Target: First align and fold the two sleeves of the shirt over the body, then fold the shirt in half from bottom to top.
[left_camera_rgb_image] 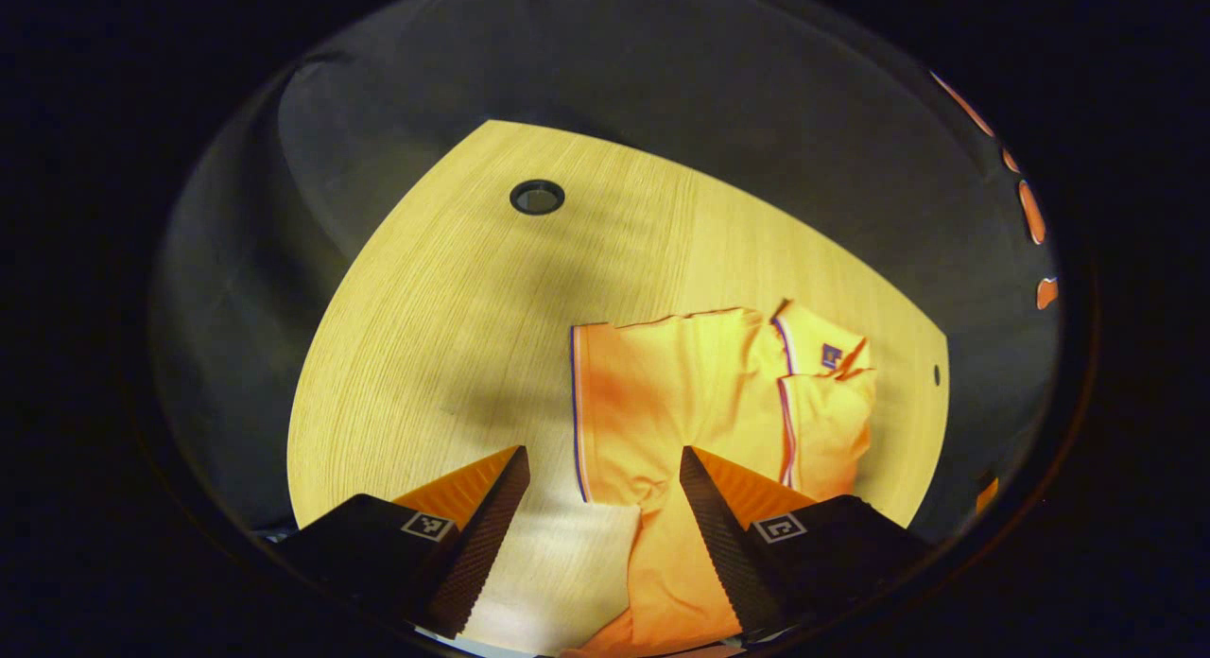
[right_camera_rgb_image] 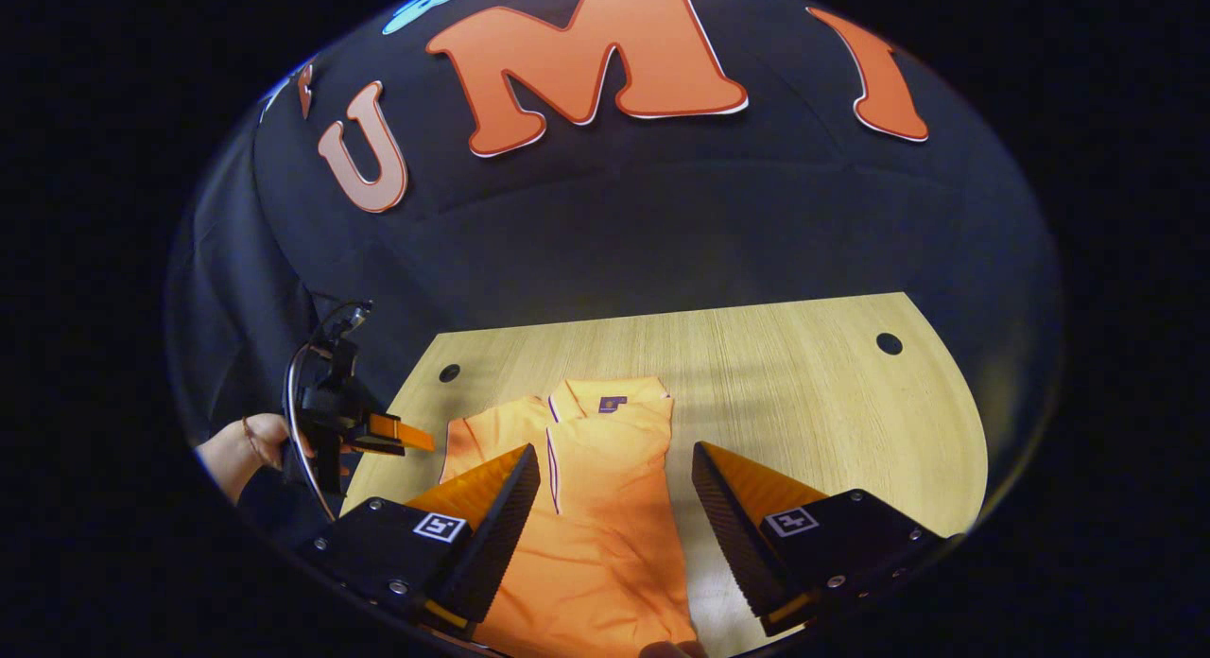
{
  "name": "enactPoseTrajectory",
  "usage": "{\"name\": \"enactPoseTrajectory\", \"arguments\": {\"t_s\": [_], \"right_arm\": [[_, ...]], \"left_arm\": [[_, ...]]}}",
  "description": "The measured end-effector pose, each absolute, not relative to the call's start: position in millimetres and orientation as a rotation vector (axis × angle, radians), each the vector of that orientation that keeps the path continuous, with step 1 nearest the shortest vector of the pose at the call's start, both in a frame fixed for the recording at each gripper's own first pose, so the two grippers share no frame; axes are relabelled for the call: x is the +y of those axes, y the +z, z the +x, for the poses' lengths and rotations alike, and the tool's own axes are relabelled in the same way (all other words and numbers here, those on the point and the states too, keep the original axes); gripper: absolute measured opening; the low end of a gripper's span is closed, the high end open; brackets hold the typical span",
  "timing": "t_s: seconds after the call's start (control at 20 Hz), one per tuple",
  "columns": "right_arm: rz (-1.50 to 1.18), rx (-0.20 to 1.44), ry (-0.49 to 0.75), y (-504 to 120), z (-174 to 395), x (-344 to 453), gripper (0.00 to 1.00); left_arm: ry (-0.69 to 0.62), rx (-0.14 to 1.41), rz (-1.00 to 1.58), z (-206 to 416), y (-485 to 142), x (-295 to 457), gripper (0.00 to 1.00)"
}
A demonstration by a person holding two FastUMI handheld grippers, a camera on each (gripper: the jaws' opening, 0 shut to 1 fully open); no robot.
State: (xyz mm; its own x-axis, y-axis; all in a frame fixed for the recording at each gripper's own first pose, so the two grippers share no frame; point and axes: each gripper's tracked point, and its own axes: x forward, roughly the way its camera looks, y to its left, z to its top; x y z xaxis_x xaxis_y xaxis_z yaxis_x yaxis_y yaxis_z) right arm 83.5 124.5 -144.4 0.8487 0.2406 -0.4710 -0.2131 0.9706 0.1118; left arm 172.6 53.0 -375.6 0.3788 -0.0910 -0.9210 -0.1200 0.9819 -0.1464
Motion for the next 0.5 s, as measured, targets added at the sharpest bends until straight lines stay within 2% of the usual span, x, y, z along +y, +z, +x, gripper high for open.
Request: {"name": "enactPoseTrajectory", "arguments": {"t_s": [0.5], "right_arm": [[0.092,0.568,0.199,-170,78,86,0.99]], "left_arm": [[0.078,1.277,-0.072,192,-427,54,0.99]]}}
